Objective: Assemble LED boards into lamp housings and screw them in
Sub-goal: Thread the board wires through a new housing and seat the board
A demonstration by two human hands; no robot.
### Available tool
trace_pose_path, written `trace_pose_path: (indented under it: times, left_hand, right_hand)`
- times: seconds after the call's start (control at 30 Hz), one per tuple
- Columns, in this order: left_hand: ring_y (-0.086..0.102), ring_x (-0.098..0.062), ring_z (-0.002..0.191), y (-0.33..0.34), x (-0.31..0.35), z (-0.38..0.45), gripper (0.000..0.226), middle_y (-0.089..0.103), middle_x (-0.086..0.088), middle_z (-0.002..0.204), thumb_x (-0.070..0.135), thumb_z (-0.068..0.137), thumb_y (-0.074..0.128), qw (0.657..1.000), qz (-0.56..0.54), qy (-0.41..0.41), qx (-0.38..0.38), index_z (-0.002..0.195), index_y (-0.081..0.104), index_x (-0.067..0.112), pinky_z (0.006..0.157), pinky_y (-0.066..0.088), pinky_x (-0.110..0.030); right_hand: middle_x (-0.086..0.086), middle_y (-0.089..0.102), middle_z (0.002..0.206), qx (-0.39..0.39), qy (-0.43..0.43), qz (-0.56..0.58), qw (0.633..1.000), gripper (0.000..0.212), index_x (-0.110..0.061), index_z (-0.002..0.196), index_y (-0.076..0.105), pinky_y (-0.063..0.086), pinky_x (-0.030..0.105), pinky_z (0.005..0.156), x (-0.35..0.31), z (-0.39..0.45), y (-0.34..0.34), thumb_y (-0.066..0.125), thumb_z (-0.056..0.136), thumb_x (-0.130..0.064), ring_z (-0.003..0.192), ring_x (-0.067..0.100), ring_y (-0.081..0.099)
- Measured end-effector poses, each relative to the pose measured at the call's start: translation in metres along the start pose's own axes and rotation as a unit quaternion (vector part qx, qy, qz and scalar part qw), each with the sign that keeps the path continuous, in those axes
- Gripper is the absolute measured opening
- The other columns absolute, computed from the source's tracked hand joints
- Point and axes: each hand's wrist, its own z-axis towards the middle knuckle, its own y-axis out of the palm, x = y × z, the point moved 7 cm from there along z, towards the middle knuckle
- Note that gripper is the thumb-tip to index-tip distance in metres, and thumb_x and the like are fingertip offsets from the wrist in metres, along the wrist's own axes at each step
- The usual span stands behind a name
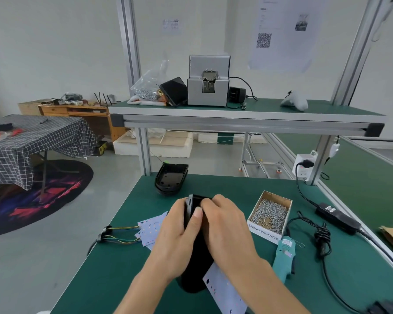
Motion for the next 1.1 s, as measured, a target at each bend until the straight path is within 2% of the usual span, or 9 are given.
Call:
trace_pose_path:
  times: [0.07,0.2,0.33,0.4,0.53,0.67,0.77,0.93,1.1]
  left_hand:
    - [0.058,-0.012,0.089,0.001,-0.001,0.000,0.021,0.062,0.015,0.090,0.052,0.100,0.044,1.000,-0.013,-0.007,0.000,0.098,0.058,0.037,0.081,0.044,-0.032]
    - [0.062,-0.009,0.095,0.005,-0.002,-0.002,0.026,0.067,0.015,0.096,0.057,0.100,0.042,0.999,-0.038,-0.012,-0.005,0.104,0.060,0.039,0.084,0.045,-0.029]
    - [0.064,-0.007,0.103,0.012,-0.001,-0.005,0.031,0.069,0.014,0.105,0.061,0.099,0.042,0.999,-0.051,-0.007,-0.009,0.112,0.061,0.041,0.085,0.047,-0.016]
    - [0.064,-0.008,0.104,0.015,-0.001,-0.005,0.032,0.070,0.014,0.105,0.061,0.099,0.042,0.998,-0.061,-0.007,-0.006,0.113,0.062,0.039,0.087,0.047,-0.020]
    - [0.065,-0.010,0.099,0.007,-0.001,-0.002,0.027,0.070,0.012,0.100,0.053,0.101,0.044,0.996,-0.081,-0.011,0.025,0.109,0.063,0.036,0.087,0.048,-0.023]
    - [0.063,-0.010,0.097,0.010,0.003,-0.003,0.029,0.068,0.014,0.099,0.057,0.100,0.043,0.999,-0.047,0.002,0.012,0.111,0.061,0.039,0.084,0.047,-0.023]
    - [0.062,-0.012,0.099,0.015,0.004,-0.004,0.034,0.067,0.013,0.100,0.062,0.097,0.041,0.999,-0.033,0.005,0.015,0.114,0.060,0.040,0.087,0.047,-0.032]
    - [0.058,-0.013,0.125,0.022,0.002,-0.005,0.047,0.065,0.011,0.125,0.063,0.098,0.042,0.999,-0.044,0.008,0.025,0.132,0.055,0.034,0.108,0.045,-0.043]
    - [0.065,-0.017,0.103,0.025,0.005,-0.002,0.033,0.069,0.009,0.105,0.061,0.099,0.045,0.996,-0.088,0.016,0.027,0.113,0.059,0.035,0.090,0.050,-0.033]
  right_hand:
    - [-0.003,0.049,0.082,-0.005,0.011,0.016,1.000,0.013,-0.018,0.085,0.053,0.044,0.039,0.065,0.005,0.003,0.001,0.052,0.096,-0.024,0.076,0.024,0.052]
    - [-0.006,0.070,0.089,0.084,0.073,0.153,0.982,0.010,-0.018,0.098,0.073,0.052,0.035,0.074,0.021,-0.003,-0.005,0.066,0.098,-0.026,0.081,0.016,0.065]
    - [-0.016,0.075,0.085,0.127,0.163,0.274,0.939,0.005,-0.025,0.095,0.076,0.056,0.029,0.077,0.035,-0.011,0.001,0.078,0.091,-0.027,0.083,0.004,0.071]
    - [-0.020,0.075,0.085,0.135,0.177,0.293,0.930,0.004,-0.028,0.094,0.077,0.056,0.026,0.076,0.037,-0.015,0.002,0.078,0.090,-0.027,0.084,0.001,0.071]
    - [-0.023,0.074,0.101,0.079,0.097,0.257,0.958,0.022,-0.034,0.110,0.078,0.048,0.012,0.084,0.026,-0.011,-0.003,0.072,0.093,-0.022,0.098,-0.003,0.066]
    - [-0.015,0.074,0.101,0.077,0.066,0.218,0.971,0.023,-0.030,0.107,0.079,0.051,0.022,0.085,0.027,-0.005,-0.011,0.069,0.095,-0.013,0.095,0.004,0.066]
    - [-0.013,0.070,0.091,0.088,0.089,0.199,0.972,0.017,-0.029,0.098,0.077,0.050,0.027,0.078,0.024,-0.006,-0.007,0.067,0.095,-0.016,0.086,0.006,0.063]
    - [-0.015,0.072,0.089,0.140,0.184,0.208,0.951,0.006,-0.028,0.097,0.075,0.052,0.033,0.080,0.037,-0.018,-0.009,0.074,0.091,-0.030,0.084,0.008,0.066]
    - [-0.013,0.066,0.083,0.153,0.101,0.129,0.974,0.013,-0.030,0.096,0.074,0.044,0.037,0.082,0.016,-0.025,-0.017,0.062,0.101,-0.031,0.079,0.009,0.059]
